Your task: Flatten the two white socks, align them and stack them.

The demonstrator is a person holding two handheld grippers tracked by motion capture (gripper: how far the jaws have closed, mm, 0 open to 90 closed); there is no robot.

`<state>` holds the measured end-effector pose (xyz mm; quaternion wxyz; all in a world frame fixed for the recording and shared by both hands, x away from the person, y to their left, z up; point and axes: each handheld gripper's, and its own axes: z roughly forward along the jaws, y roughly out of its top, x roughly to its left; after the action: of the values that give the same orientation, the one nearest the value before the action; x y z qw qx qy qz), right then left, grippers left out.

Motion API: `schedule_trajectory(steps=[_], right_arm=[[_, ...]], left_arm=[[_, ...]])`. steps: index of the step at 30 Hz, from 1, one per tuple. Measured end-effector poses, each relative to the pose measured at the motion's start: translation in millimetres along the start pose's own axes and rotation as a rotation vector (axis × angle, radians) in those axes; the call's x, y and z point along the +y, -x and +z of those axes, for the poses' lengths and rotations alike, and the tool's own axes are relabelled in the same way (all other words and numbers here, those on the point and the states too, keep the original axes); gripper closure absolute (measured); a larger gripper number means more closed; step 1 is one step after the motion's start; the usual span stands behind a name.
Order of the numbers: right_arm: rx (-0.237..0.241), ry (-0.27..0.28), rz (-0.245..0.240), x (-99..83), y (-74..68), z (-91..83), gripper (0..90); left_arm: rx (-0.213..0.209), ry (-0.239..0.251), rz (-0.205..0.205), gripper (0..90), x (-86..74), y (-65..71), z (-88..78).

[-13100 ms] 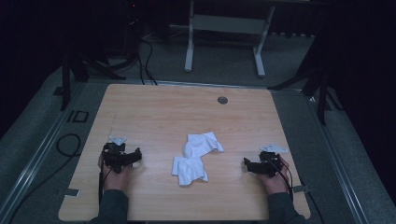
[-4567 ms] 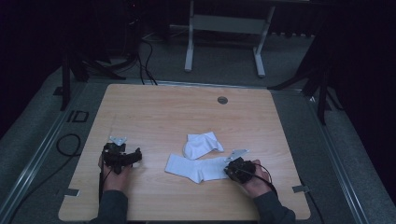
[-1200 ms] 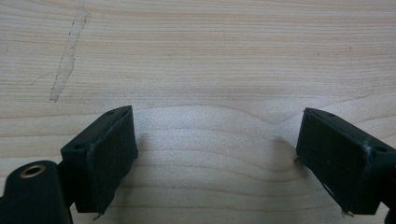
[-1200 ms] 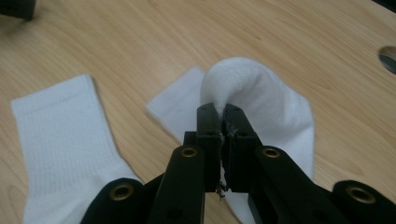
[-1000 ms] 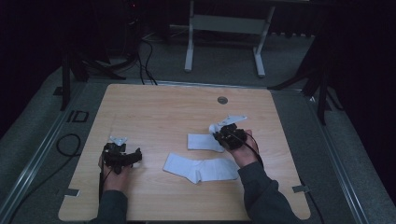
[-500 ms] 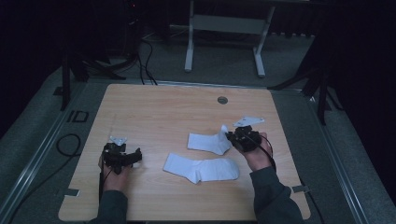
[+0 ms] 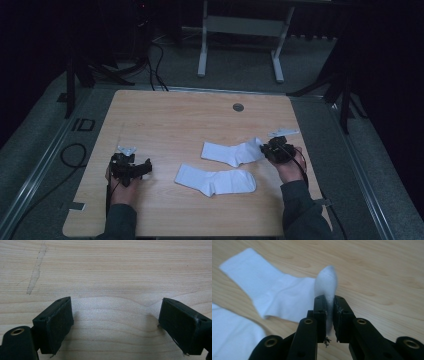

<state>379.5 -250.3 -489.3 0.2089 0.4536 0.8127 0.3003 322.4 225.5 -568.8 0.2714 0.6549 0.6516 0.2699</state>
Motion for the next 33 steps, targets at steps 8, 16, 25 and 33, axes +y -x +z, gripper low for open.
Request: schedule_trajectory(steps=[8,16,25,33], right_arm=[[-0.038,0.033,-0.006,8.2,7.7,-9.2,77.4],[-0.046,-0.043,-0.048,5.9,9.0,13.4,87.7],[0.007,-0.103,-0.077,-0.3,-3.5,41.0,88.2],[0.08,-0.112,-0.195,16.6,-38.5,56.3,88.1]], left_arm=[[0.0,0.0,0.0,12.1,0.0,0.0,0.0],[0.0,-0.001,0.0,12.1,-0.1,0.1,-0.1],[0.0,-0.001,0.0,12.1,-0.1,0.2,-0.2],[0.0,0.0,-0.001,12.1,-0.1,0.2,-0.1]])
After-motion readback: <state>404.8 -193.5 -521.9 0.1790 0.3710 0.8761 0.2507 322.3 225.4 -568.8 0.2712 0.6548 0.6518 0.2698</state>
